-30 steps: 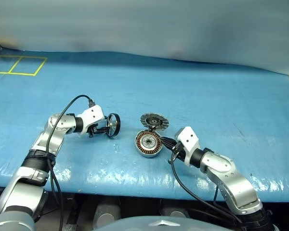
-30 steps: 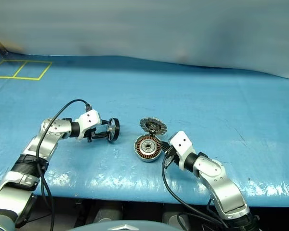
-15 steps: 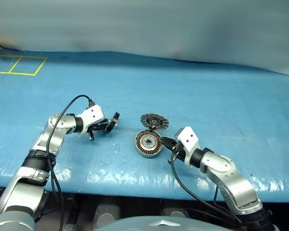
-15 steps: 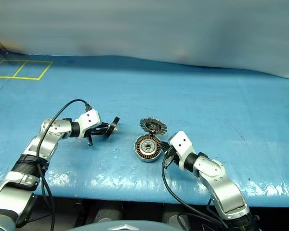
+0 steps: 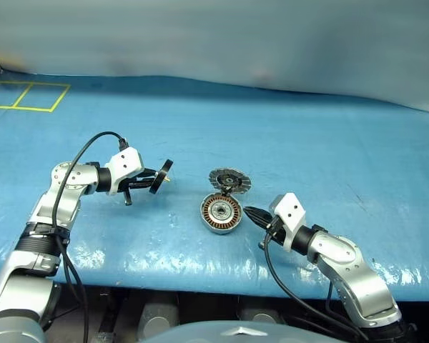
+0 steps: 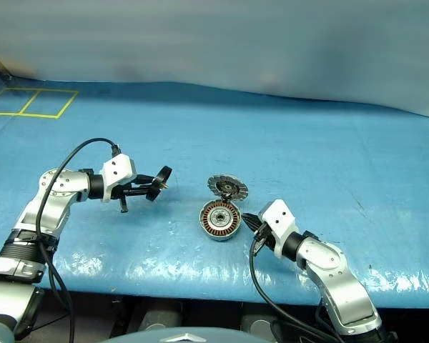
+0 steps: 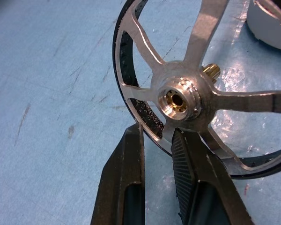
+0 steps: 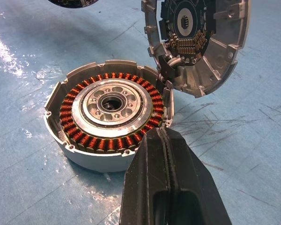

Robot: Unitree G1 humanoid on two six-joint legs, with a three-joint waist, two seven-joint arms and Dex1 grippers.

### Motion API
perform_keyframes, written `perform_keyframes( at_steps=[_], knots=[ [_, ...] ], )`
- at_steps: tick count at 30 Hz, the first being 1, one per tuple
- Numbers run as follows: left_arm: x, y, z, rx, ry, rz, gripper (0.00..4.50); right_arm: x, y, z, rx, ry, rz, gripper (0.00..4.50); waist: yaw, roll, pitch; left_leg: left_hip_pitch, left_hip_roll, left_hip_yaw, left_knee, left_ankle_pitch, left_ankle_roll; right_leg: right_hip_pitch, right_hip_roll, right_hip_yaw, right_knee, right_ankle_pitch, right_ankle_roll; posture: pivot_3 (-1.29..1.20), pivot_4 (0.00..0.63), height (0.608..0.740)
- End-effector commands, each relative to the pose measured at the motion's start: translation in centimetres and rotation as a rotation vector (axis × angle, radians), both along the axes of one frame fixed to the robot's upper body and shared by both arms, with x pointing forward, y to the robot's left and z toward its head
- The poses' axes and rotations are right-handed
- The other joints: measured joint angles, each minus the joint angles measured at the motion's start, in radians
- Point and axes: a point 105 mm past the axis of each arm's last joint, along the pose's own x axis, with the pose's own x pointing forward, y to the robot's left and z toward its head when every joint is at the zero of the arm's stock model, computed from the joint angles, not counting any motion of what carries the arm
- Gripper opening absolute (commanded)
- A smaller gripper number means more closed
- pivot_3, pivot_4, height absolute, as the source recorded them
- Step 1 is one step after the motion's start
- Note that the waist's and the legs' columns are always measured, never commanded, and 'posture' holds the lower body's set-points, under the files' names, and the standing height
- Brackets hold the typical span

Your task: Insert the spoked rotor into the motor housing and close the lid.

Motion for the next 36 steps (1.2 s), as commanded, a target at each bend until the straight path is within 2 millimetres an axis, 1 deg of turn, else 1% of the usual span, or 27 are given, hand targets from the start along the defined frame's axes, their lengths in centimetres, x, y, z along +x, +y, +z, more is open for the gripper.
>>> perform_keyframes(
  at_steps=[1,6,13,18,21,27,36],
  knots=[
    [-0.7,0.1,1.4,0.075,-0.028,-0.070,0.55,-0.2,-0.3,1.3,0.007,-0.056,0.017,0.00,-0.001,0.000,0.000,0.000,0.000,0.000,0.000,0.000,0.000,0.000,0.000,0.000,0.000,0.000,0.000,0.00,0.150,0.740],
    [-1.5,-1.9,2.0,0.103,-0.036,-0.177,0.55,-0.5,-0.8,1.4,0.020,-0.039,0.024,0.00,0.003,-0.001,0.001,0.000,0.000,0.000,0.000,0.000,0.000,0.000,0.000,0.000,0.000,0.000,0.000,0.00,0.150,0.740],
    [-1.2,-5.4,2.4,0.122,-0.088,-0.308,0.55,-0.9,-1.0,1.2,0.058,-0.022,0.035,0.00,0.003,-0.002,0.002,0.000,0.000,0.000,0.001,0.000,0.000,0.000,0.000,0.000,0.000,0.000,0.000,0.00,0.150,0.740],
    [-0.4,-6.9,1.7,0.160,-0.093,-0.341,0.55,-1.3,-0.7,1.2,0.163,-0.003,0.053,0.00,0.000,-0.002,0.002,0.000,0.000,0.000,0.000,0.000,0.000,0.000,0.000,0.000,0.000,0.000,0.000,0.00,0.150,0.740],
    [0.0,-8.2,1.2,0.169,-0.090,-0.374,0.55,-1.6,-0.8,0.3,0.209,0.018,0.039,0.00,0.000,-0.003,0.003,0.000,0.000,0.000,0.001,0.000,0.000,0.001,0.000,0.000,0.000,0.000,0.000,0.00,0.150,0.740],
    [0.1,-9.5,0.8,0.200,-0.090,-0.432,0.55,-2.1,-0.8,-1.1,0.211,0.044,0.021,0.00,0.000,-0.003,0.004,0.000,0.000,0.000,0.001,0.000,0.000,0.001,0.000,0.000,0.000,0.000,0.001,0.00,0.150,0.740],
    [-0.1,-10.9,1.0,0.192,-0.089,-0.491,0.55,-2.3,-0.8,-1.6,0.223,0.059,0.011,0.00,0.000,-0.003,0.004,0.000,0.000,0.000,0.001,0.000,0.000,0.001,0.000,0.000,0.000,0.000,0.001,0.00,0.150,0.740]
  ],
)
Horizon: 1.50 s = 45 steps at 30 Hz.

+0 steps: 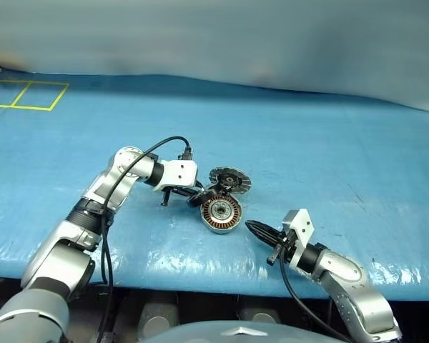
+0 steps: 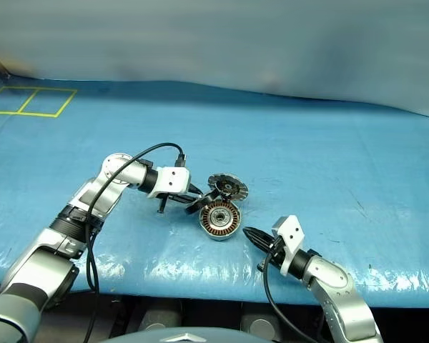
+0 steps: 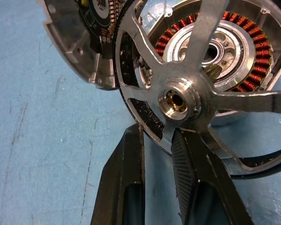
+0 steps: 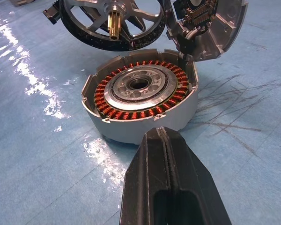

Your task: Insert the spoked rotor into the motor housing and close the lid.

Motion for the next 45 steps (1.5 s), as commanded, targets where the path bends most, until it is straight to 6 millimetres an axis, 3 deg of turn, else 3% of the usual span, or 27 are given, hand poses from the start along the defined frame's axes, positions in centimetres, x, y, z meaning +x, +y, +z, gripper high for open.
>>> perform_keyframes(
  at_steps=[1,22,41,45],
  knots=[
    [0.1,-0.7,1.5,-0.014,-0.041,-0.048,0.55,0.0,0.0,0.5,0.013,-0.031,-0.002,0.00,0.000,0.000,0.000,0.000,0.000,0.000,0.000,0.000,0.000,0.000,0.000,0.000,0.000,0.000,0.000,0.00,0.150,0.740],
    [-0.4,-2.7,2.0,-0.035,-0.071,-0.113,0.55,0.1,-0.1,-0.1,-0.003,-0.021,-0.014,0.00,0.000,0.000,0.000,0.000,0.000,0.000,0.000,0.000,0.000,0.001,0.000,0.000,0.000,0.000,0.000,0.00,0.150,0.740],
    [0.2,-3.5,0.9,0.005,-0.092,-0.118,0.55,0.1,0.2,0.0,-0.003,-0.025,-0.022,0.00,0.000,0.000,0.000,0.000,0.000,0.000,0.001,0.000,0.000,0.001,0.000,0.000,0.000,0.000,0.000,0.00,0.150,0.740],
    [0.5,-3.5,0.9,0.007,-0.108,-0.111,1.72,0.1,0.2,0.0,-0.005,-0.026,-0.024,0.00,0.000,0.000,0.000,0.001,0.000,0.000,0.001,0.000,0.000,0.001,0.000,0.000,0.000,0.000,0.000,0.00,0.150,0.740]
  ],
)
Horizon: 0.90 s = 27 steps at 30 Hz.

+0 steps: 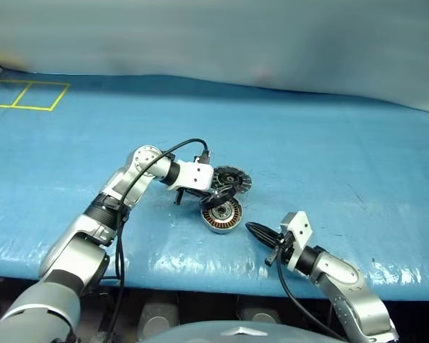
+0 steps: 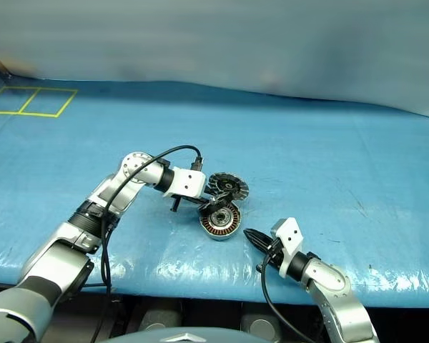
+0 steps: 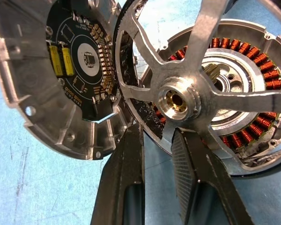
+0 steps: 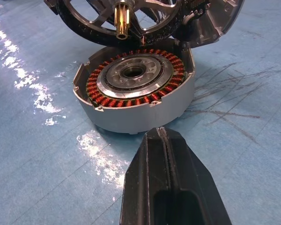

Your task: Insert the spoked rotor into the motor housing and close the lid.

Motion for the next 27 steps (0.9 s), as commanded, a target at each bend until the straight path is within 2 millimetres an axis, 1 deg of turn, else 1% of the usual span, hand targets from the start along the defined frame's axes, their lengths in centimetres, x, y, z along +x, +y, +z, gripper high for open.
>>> perform_keyframes(
  at_steps=[1,9,16,21,23,27],
  knots=[
    [0.4,-0.5,1.2,-0.017,-0.055,-0.017,1.72,0.1,0.2,0.9,0.011,-0.038,0.006,0.00,0.000,0.000,0.000,0.000,0.000,0.000,0.000,0.000,0.000,0.000,0.000,0.000,0.000,0.000,0.000,0.00,0.150,0.740],
    [0.6,-0.5,1.5,-0.033,-0.077,-0.013,1.72,0.3,0.2,0.9,0.009,-0.042,0.005,0.00,0.000,0.000,0.000,0.000,0.000,0.000,0.000,0.000,0.000,0.000,0.000,0.000,0.000,0.000,0.000,0.00,0.150,0.740],
    [0.5,0.1,2.4,-0.068,-0.086,0.003,1.72,0.5,0.1,1.2,0.009,-0.052,0.004,0.00,-0.001,0.000,0.000,0.000,0.000,0.000,0.000,0.000,0.000,0.000,0.000,0.000,0.000,0.000,0.000,0.00,0.150,0.740],
    [-0.1,0.8,3.0,-0.141,-0.056,0.041,1.72,0.6,0.1,2.3,0.043,-0.082,-0.007,0.00,0.000,0.000,0.000,0.000,0.000,0.000,0.000,0.000,0.000,0.000,0.000,0.000,0.000,0.000,0.000,0.00,0.150,0.740],
    [-0.5,1.6,2.8,-0.163,-0.039,0.074,1.72,0.7,0.4,3.2,0.066,-0.105,0.005,0.00,-0.003,0.000,0.000,0.001,0.000,0.000,0.000,0.000,0.000,0.000,0.000,0.000,0.000,0.000,0.000,0.00,0.150,0.740],
    [-1.0,2.6,2.2,-0.205,-0.007,0.143,1.72,1.0,1.1,4.3,0.078,-0.135,0.029,0.00,-0.002,0.001,0.000,0.001,0.000,-0.001,0.000,0.000,0.000,0.001,0.000,0.000,0.001,0.000,0.000,0.00,0.150,0.740]
  ],
)
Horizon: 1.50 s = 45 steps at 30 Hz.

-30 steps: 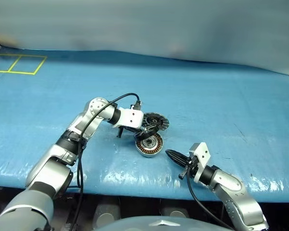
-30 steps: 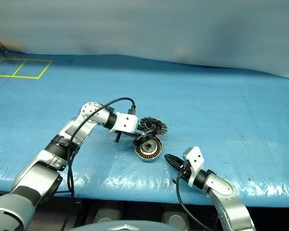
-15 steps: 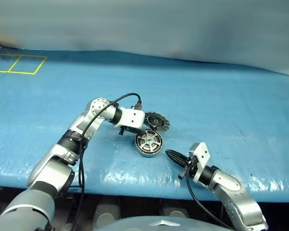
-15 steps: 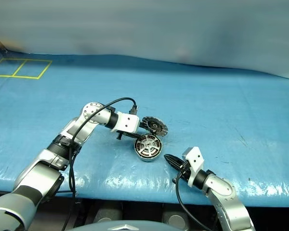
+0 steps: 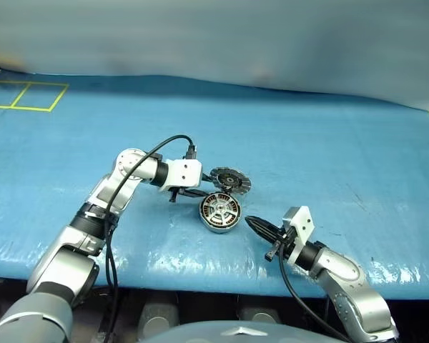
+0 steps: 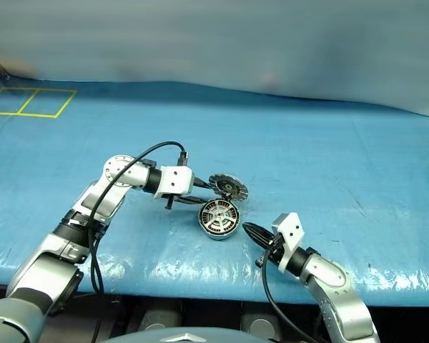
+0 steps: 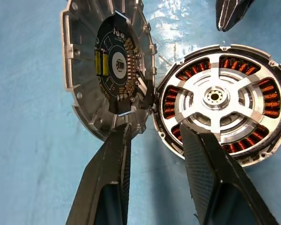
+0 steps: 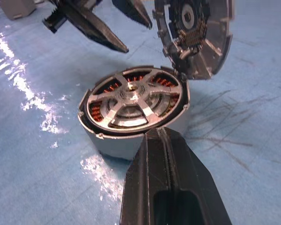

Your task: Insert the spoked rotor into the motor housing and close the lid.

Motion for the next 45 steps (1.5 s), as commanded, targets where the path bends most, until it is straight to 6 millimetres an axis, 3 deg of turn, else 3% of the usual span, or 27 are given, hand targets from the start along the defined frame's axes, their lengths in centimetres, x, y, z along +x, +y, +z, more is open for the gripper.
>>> perform_keyframes(
  at_steps=[1,5,11,18,28,37,39,43,45],
  knots=[
    [-0.2,0.7,1.1,-0.074,-0.018,0.059,1.72,0.4,0.7,2.1,0.027,-0.064,0.021,0.00,0.001,0.000,0.000,0.000,0.000,0.000,0.000,0.000,0.000,0.000,0.000,0.000,0.000,0.000,0.000,0.00,0.150,0.740],
    [-0.8,2.1,-0.2,-0.111,0.015,0.156,1.72,1.9,1.7,1.6,0.015,-0.036,0.024,0.00,-0.002,0.000,0.000,0.001,0.000,0.000,0.001,0.000,0.000,0.001,0.000,0.000,0.000,0.000,0.000,0.00,0.150,0.740],
    [-1.8,2.6,-1.1,-0.160,0.047,0.232,1.72,3.5,2.6,1.1,-0.046,-0.033,0.031,0.00,0.005,0.000,0.000,0.000,0.000,0.000,0.001,0.000,0.000,0.000,0.000,0.000,0.000,0.000,0.000,0.00,0.150,0.740],
    [-2.4,2.7,-1.8,-0.194,0.066,0.291,1.72,3.2,3.5,1.3,-0.064,-0.038,0.108,0.00,0.002,0.001,0.000,0.000,0.000,0.000,0.000,0.000,0.000,0.000,0.000,0.000,0.000,0.000,0.000,0.00,0.150,0.740],
    [-3.0,2.4,-2.7,-0.216,0.086,0.319,1.72,4.6,3.6,-1.3,-0.170,0.016,0.071,0.00,0.000,0.001,0.000,0.001,0.000,0.000,0.000,0.000,0.000,0.000,0.000,0.000,0.000,0.000,0.000,0.00,0.150,0.740],
    [-3.1,2.4,-2.9,-0.227,0.090,0.335,1.72,3.3,4.0,-2.2,-0.240,0.025,0.148,0.00,0.001,0.001,0.000,0.002,0.000,0.000,0.000,0.000,0.000,0.001,0.000,0.000,0.000,0.000,0.000,0.00,0.150,0.740],
    [-3.0,2.3,-2.9,-0.233,0.091,0.338,1.72,3.3,4.1,-1.5,-0.219,-0.001,0.140,0.00,0.001,0.001,0.000,0.002,0.000,0.000,0.000,0.000,0.000,0.001,0.000,0.000,0.000,0.000,0.000,0.00,0.150,0.740],
    [-3.0,2.5,-3.0,-0.246,0.097,0.360,1.72,3.7,3.3,2.1,-0.059,-0.073,0.062,0.00,0.001,0.001,0.000,0.001,0.000,0.000,-0.001,0.000,0.000,0.000,0.000,0.000,0.000,0.000,0.000,0.00,0.150,0.740],
    [-2.9,2.6,-3.1,-0.249,0.096,0.371,1.72,3.5,2.4,2.3,-0.087,-0.079,0.036,0.00,0.001,0.002,0.000,0.000,0.000,0.000,-0.001,0.000,0.000,0.000,0.000,0.000,0.000,0.000,0.000,0.00,0.150,0.740]
  ],
)
